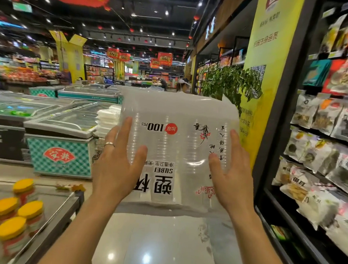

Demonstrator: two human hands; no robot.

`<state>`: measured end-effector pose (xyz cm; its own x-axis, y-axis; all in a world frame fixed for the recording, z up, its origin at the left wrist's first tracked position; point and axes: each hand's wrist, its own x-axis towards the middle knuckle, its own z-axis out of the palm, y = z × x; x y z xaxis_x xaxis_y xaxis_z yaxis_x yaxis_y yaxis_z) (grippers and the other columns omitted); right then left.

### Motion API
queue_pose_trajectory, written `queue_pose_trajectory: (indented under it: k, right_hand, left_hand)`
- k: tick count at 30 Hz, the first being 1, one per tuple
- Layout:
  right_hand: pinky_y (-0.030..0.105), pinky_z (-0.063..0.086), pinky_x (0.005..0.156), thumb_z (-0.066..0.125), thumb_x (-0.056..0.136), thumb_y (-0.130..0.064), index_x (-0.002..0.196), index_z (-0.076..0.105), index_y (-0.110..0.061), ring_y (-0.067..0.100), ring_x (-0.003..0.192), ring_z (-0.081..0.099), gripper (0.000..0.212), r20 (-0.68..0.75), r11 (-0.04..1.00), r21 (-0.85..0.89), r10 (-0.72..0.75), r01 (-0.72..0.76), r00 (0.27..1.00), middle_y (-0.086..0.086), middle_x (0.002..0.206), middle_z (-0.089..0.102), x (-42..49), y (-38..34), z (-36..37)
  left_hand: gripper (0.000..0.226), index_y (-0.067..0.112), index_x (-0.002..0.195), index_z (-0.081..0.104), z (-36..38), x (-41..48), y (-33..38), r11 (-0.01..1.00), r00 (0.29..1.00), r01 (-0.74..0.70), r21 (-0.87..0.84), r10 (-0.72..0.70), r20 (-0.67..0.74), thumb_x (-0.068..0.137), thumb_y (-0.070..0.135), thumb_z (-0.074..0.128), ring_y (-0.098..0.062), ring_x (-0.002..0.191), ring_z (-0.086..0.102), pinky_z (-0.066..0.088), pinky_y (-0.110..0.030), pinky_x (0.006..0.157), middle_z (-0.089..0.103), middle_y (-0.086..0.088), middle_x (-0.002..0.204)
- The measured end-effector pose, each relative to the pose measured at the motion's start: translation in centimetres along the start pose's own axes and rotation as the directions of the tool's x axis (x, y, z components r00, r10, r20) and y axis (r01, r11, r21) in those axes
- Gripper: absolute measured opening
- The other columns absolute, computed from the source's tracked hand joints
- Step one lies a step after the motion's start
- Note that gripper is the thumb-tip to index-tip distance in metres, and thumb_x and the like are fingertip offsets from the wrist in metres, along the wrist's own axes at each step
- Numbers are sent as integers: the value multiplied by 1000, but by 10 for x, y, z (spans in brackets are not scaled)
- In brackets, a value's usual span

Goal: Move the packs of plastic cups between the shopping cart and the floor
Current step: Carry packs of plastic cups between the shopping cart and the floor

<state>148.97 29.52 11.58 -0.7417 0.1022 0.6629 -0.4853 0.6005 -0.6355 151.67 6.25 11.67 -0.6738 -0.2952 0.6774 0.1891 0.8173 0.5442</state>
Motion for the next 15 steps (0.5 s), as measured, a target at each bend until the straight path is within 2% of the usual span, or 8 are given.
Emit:
queue_pose_trajectory:
  k: [4, 7, 9, 12, 15]
  right_hand:
    - [24, 24, 99, 51, 97, -41, 154, 14, -38, -25, 109, 12, 68, -5, 1000, -21, 3, -3, 1000, -10, 158, 23, 47, 27, 43]
    - [21, 21, 100, 52, 97, -40, 154, 16, -37, -25, 110, 12, 68, -14, 1000, -26, -11, 11, 1000, -10, 158, 23, 92, 44, 85]
    - [20, 20, 102, 52, 97, -41, 154, 17, -37, -22, 117, 15, 68, -29, 999, -24, -31, 30, 999, -10, 159, 22, 126, 53, 118]
    - [22, 21, 102, 51, 97, -41, 155, 16, -36, -6, 133, 21, 68, -34, 998, -36, -46, 45, 998, -10, 158, 23, 178, 63, 169]
    - [26, 24, 99, 50, 97, -44, 154, 14, -41, -10, 126, 22, 67, -42, 997, -35, -66, 64, 997, -10, 157, 25, 224, 69, 219]
  left_hand:
    - [66, 46, 153, 8, 48, 49, -29, 1000, 1000, 6, -28, -6, 5, 96, 55, 42, -29, 141, 33, 37, -52, 103, 20, -4, 161]
    - [69, 47, 153, 8, 82, 95, -55, 999, 1000, 6, -45, -6, -9, 91, 60, 37, -27, 141, 32, 37, -48, 102, 19, -3, 162]
    - [68, 47, 153, 7, 104, 131, -75, 998, 1000, 2, -57, -3, -18, 94, 59, 39, -26, 142, 31, 37, -48, 102, 18, -2, 162]
    - [68, 48, 153, 7, 131, 190, -109, 998, 999, 3, -69, -6, -35, 94, 58, 40, -26, 142, 30, 37, -48, 103, 19, -4, 162]
    - [69, 48, 153, 6, 154, 242, -140, 997, 999, 10, -79, -14, -51, 96, 54, 44, -26, 141, 32, 37, -48, 103, 18, -4, 161]
